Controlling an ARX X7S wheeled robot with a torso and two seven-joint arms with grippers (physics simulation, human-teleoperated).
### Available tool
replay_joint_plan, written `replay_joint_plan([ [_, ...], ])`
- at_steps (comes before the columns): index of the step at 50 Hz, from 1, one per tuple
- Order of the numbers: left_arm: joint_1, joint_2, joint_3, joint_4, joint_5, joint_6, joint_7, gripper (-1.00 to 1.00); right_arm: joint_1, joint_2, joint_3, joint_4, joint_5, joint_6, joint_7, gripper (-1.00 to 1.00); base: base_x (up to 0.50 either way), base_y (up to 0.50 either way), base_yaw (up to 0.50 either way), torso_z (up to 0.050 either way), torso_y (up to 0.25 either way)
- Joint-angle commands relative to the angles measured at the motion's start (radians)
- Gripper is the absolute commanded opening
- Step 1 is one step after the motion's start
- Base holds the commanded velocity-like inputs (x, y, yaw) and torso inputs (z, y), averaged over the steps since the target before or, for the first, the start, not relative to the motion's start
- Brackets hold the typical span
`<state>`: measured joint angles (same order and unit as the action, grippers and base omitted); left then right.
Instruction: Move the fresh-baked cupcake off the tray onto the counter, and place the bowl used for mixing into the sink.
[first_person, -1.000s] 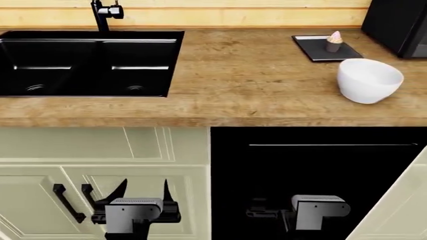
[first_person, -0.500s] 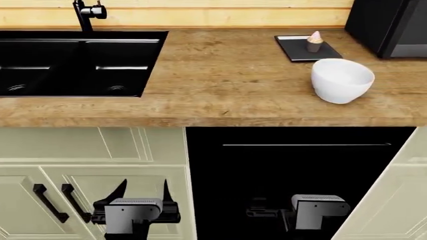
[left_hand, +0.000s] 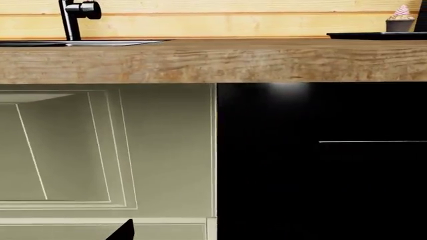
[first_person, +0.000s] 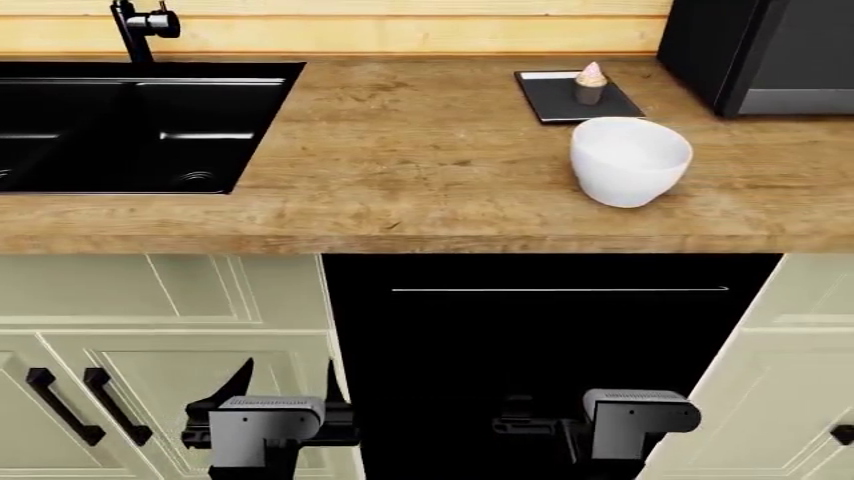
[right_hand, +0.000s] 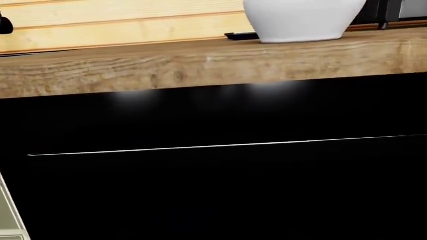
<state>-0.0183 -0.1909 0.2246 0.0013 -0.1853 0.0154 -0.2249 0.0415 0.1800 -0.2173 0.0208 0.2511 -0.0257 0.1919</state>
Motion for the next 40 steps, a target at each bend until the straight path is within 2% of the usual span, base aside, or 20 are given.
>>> replay_joint_plan([
  [1, 0.000, -0.005, 0.004, 0.001, -0.005, 0.002, -0.006, 1.00, 0.003, 0.004, -0.006, 0.001, 0.005, -0.001, 0.005, 1.00, 0.00, -0.20, 0.00, 0.000, 0.000],
  [40, -0.007, -0.018, 0.023, -0.004, -0.019, 0.005, -0.021, 1.00, 0.006, 0.018, -0.024, 0.002, 0.020, -0.007, 0.022, 1.00, 0.00, -0.20, 0.00, 0.000, 0.000],
])
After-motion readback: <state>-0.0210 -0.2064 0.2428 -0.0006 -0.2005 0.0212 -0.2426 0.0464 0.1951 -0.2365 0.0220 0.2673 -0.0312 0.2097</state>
